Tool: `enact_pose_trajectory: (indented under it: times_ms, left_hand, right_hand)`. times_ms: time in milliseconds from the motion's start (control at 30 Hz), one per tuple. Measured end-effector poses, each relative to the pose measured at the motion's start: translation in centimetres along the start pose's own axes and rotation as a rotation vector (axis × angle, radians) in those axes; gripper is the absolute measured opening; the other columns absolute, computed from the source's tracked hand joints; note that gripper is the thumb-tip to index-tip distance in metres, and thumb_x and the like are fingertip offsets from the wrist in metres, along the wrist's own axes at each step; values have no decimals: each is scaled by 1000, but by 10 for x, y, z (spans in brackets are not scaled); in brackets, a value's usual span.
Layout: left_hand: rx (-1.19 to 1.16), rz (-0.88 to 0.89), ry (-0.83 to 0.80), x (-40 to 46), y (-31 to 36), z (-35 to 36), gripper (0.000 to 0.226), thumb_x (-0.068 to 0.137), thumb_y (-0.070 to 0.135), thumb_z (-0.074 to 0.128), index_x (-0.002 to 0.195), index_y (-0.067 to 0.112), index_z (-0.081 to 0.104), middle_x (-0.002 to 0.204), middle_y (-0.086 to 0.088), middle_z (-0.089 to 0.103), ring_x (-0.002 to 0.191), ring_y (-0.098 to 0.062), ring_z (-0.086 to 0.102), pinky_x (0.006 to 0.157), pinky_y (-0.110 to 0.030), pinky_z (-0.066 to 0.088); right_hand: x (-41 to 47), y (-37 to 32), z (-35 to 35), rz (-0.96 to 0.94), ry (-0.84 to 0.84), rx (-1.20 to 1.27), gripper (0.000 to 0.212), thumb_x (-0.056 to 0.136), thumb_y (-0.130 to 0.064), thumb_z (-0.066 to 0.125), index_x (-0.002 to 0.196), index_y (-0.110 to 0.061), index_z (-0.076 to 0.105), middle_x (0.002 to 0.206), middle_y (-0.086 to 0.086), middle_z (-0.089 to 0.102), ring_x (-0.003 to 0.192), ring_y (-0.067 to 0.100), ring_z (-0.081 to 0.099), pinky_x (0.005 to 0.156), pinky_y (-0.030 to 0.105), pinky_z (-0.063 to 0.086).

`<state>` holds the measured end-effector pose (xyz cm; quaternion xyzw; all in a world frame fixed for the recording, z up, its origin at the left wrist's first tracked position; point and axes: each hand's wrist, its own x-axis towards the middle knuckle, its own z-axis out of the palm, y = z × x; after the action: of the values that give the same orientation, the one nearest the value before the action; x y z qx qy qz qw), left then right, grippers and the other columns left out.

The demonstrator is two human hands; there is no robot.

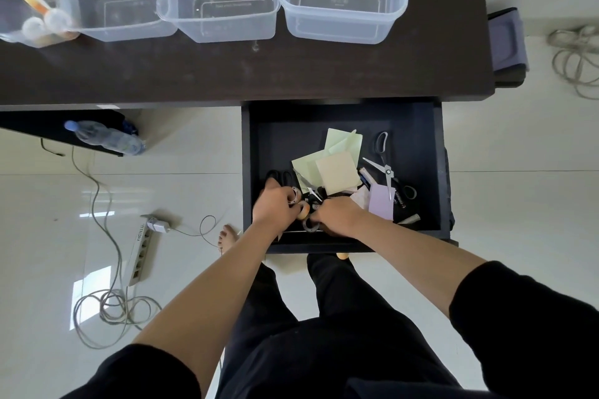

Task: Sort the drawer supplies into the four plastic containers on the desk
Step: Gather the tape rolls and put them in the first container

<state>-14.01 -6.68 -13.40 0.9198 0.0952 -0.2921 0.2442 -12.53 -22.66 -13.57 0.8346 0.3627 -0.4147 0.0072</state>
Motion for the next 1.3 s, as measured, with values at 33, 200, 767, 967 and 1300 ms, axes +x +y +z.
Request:
enact_pose_trajectory:
  times_ms: [33, 200, 767, 967, 1300]
  left_hand:
    - [-16, 9, 8, -2, 0, -1, 23, 82, 34, 67, 91, 13, 66, 112, -5, 46, 82, -24, 57, 72, -32, 53]
    - [-85, 38, 37, -12, 1, -5, 27, 81, 39, 68, 98, 19, 66, 107, 4, 44, 80, -15, 56, 74, -27, 51]
    - [-367, 40, 109, -31, 6, -17, 22, 85, 20, 68, 104, 10, 64, 107, 5, 45, 70, -1, 59, 65, -6, 46]
    - [-354, 68, 172, -35, 10, -29, 24, 85, 22, 68, 103, 7, 65, 113, 2, 46, 76, -9, 61, 72, -9, 46]
    - [-481, 117, 294, -34, 13, -77, 13, 85, 17, 68, 95, 10, 65, 111, 2, 49, 76, -9, 61, 68, -4, 48]
  right_hand:
    - [-2, 2, 3, 34, 16, 63, 31, 92, -11, 48, 119, -20, 60, 109, 13, 64, 103, 33, 61, 70, 31, 38]
    - [-10, 8, 9, 158, 69, 290, 30, 85, -14, 56, 111, -27, 66, 111, 9, 65, 103, 31, 61, 74, 31, 47]
    - [-17, 12, 15, 227, 244, 742, 10, 73, -8, 70, 79, -16, 73, 73, -8, 65, 77, 16, 61, 61, 19, 40]
    - [-45, 12, 1, 218, 475, 1114, 26, 67, 2, 73, 66, -23, 66, 70, 2, 68, 62, 12, 62, 67, 29, 54]
    - [-48, -10, -71, 237, 776, 1248, 21, 68, 0, 74, 66, -20, 67, 69, 11, 70, 59, 10, 62, 60, 21, 51]
